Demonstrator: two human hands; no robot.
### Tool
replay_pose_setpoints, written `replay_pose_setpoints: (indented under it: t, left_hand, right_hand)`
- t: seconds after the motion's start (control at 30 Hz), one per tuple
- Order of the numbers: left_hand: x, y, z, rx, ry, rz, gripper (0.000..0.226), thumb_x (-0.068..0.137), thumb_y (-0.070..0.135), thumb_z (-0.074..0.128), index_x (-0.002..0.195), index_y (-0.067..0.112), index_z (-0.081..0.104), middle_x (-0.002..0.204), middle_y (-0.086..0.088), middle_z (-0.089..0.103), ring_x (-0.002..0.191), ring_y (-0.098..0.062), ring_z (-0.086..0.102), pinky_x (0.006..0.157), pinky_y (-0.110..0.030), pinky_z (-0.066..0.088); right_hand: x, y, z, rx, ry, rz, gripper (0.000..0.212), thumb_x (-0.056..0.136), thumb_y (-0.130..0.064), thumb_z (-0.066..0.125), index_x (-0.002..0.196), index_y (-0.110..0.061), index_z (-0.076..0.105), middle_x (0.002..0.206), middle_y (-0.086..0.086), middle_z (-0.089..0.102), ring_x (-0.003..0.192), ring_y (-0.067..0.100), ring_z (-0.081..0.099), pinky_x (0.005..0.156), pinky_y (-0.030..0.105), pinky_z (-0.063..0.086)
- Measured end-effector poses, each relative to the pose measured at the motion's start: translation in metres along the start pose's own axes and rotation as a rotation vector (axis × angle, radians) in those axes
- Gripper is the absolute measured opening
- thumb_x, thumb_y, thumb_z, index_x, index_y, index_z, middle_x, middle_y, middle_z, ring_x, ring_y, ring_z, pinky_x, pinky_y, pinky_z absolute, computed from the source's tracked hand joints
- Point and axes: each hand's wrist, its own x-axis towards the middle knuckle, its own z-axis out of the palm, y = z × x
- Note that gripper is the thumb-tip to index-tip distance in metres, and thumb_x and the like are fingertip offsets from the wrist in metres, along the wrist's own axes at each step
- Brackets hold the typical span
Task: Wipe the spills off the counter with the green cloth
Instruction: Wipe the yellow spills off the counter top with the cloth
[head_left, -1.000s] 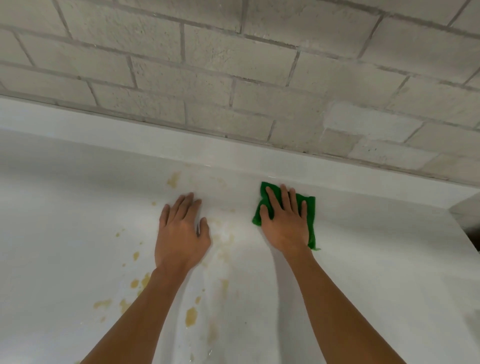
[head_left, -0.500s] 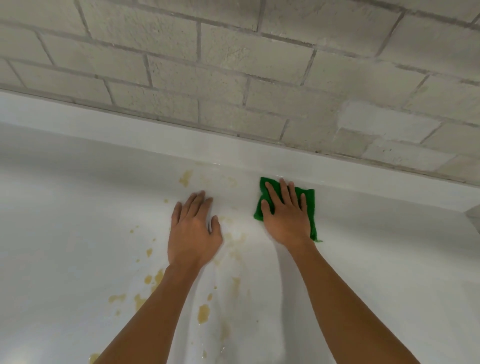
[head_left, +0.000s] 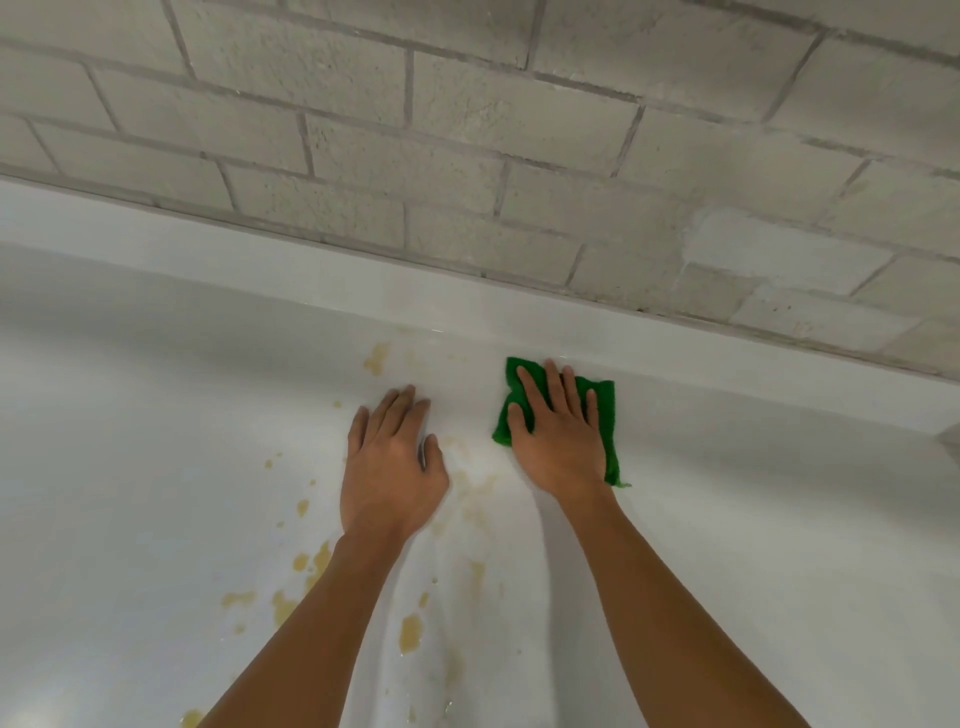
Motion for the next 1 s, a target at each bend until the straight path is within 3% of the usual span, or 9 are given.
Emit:
replay_pose_setpoints:
  t: [0.1,0.3,0.4,0.53,0.63,0.77,0.87,1.0]
  left_hand:
    - [0.000,0.000,0.000,-0.010,0.009,0.007,0.058,0.094,0.030,0.044,0.147,0.013,0.058,0.160,-0.004,0.048,0.153,-0.018,0.036,0.129,-0.049,0.021]
    - [-0.001,-0.001,0.000,-0.036,0.030,-0.003,0.056,0.092,0.025,0.046,0.145,0.011,0.060,0.159,-0.005,0.050,0.152,-0.019,0.038,0.128,-0.049,0.022]
    - [-0.001,-0.002,0.001,-0.031,0.032,-0.006,0.056,0.092,0.025,0.046,0.145,0.011,0.060,0.159,-0.005,0.050,0.152,-0.018,0.038,0.129,-0.048,0.022]
    - [0.000,-0.001,0.001,-0.028,0.031,-0.004,0.057,0.091,0.025,0.046,0.144,0.011,0.061,0.158,-0.005,0.050,0.152,-0.018,0.038,0.128,-0.048,0.023]
    - [-0.001,-0.002,0.002,-0.033,0.034,-0.003,0.056,0.092,0.024,0.046,0.144,0.010,0.061,0.158,-0.005,0.051,0.152,-0.018,0.038,0.128,-0.048,0.023]
    - [0.000,-0.003,0.003,-0.041,0.041,-0.006,0.056,0.092,0.024,0.047,0.144,0.010,0.061,0.158,-0.006,0.051,0.151,-0.018,0.039,0.128,-0.049,0.023]
    - [0.000,-0.002,0.002,-0.042,0.040,-0.008,0.056,0.091,0.024,0.047,0.144,0.009,0.061,0.158,-0.005,0.051,0.151,-0.019,0.039,0.128,-0.049,0.024]
    - [-0.001,-0.003,0.002,-0.039,0.036,-0.004,0.057,0.091,0.024,0.047,0.144,0.009,0.061,0.158,-0.005,0.050,0.152,-0.018,0.038,0.128,-0.049,0.024]
  right_hand:
    - [0.019,-0.033,0.004,0.024,0.003,0.017,0.064,0.111,-0.054,0.014,0.170,-0.036,-0.002,0.178,0.001,-0.014,0.164,0.023,-0.019,0.132,0.052,-0.011]
    - [0.003,-0.019,0.002,0.007,-0.050,-0.324,0.061,0.111,-0.058,0.022,0.169,-0.044,0.007,0.178,-0.011,-0.009,0.163,0.010,-0.015,0.133,0.045,-0.009]
    - [0.002,0.002,0.000,-0.011,-0.027,-0.214,0.061,0.111,-0.058,0.021,0.169,-0.044,0.007,0.178,-0.011,-0.009,0.164,0.011,-0.015,0.133,0.044,-0.010]
    - [0.023,-0.029,0.004,0.018,-0.010,-0.038,0.063,0.111,-0.055,0.017,0.170,-0.039,0.001,0.179,-0.004,-0.013,0.164,0.019,-0.017,0.132,0.050,-0.010]
    - [0.026,-0.049,0.006,0.010,-0.039,-0.175,0.063,0.112,-0.055,0.018,0.170,-0.038,0.003,0.179,-0.004,-0.011,0.164,0.018,-0.016,0.132,0.049,-0.011]
    - [0.007,-0.021,0.000,0.024,-0.058,-0.330,0.061,0.112,-0.057,0.025,0.169,-0.043,0.009,0.178,-0.013,-0.008,0.164,0.010,-0.013,0.133,0.044,-0.009]
    - [0.005,-0.005,-0.003,0.021,-0.037,-0.186,0.060,0.111,-0.057,0.024,0.169,-0.044,0.010,0.178,-0.012,-0.007,0.164,0.010,-0.014,0.133,0.044,-0.009]
    - [0.015,-0.034,0.004,0.028,-0.029,-0.026,0.061,0.111,-0.053,0.017,0.169,-0.041,0.002,0.178,-0.005,-0.014,0.164,0.019,-0.019,0.132,0.050,-0.010]
